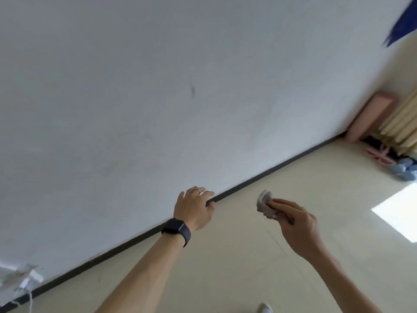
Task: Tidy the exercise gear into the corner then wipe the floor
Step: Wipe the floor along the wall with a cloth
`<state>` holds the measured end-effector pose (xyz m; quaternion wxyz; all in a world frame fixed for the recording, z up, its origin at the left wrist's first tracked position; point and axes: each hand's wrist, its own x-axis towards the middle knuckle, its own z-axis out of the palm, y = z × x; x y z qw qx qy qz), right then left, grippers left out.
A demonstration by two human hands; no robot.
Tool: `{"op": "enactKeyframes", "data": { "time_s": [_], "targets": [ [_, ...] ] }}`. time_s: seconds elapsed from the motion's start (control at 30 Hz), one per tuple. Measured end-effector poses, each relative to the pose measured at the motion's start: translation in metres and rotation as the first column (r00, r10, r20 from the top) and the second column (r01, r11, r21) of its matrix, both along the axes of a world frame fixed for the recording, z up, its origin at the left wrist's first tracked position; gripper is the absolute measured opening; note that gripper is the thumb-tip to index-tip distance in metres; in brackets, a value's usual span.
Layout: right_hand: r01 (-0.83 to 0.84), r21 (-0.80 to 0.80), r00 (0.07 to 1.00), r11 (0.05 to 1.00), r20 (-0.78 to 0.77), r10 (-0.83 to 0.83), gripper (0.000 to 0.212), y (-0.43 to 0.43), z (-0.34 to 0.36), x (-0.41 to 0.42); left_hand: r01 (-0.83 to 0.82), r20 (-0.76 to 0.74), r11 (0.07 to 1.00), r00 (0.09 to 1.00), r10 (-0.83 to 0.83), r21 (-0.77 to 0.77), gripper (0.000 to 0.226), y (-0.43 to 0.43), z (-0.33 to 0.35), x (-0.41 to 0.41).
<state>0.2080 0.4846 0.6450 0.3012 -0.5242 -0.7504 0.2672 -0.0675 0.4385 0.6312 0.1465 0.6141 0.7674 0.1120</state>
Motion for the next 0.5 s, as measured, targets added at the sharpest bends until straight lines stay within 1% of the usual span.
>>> {"op": "enactKeyframes", "data": {
  "time_s": [0.1, 0.2, 0.3, 0.4, 0.5],
  "targets": [
    [0.140, 0.061, 0.990, 0.988, -0.038, -0.137, 0.041, -0.016, 0.049, 0.047, 0.138, -0.040, 0.985, 0.990, -0.134, 0.104, 0.041, 0.027, 0.051, 0.038],
    [0.244, 0.144, 0.970, 0.959, -0.052, -0.239, 0.040, -0.033, 0.088, 0.100, 0.269, -0.068, 0.946, 0.963, -0.261, 0.182, 0.040, 0.047, 0.093, 0.091],
    [0.385, 0.225, 0.923, 0.895, -0.108, -0.369, 0.041, -0.042, 0.120, 0.165, 0.401, -0.091, 0.876, 0.916, -0.392, 0.268, 0.038, 0.069, 0.135, 0.163],
    [0.505, 0.264, 0.863, 0.822, -0.164, -0.478, 0.040, -0.053, 0.134, 0.234, 0.522, -0.149, 0.792, 0.852, -0.502, 0.318, 0.040, 0.093, 0.166, 0.239],
    [0.600, 0.280, 0.800, 0.750, -0.192, -0.568, 0.038, -0.063, 0.142, 0.311, 0.598, -0.159, 0.717, 0.796, -0.584, 0.358, 0.050, 0.117, 0.190, 0.327]
  ]
}}
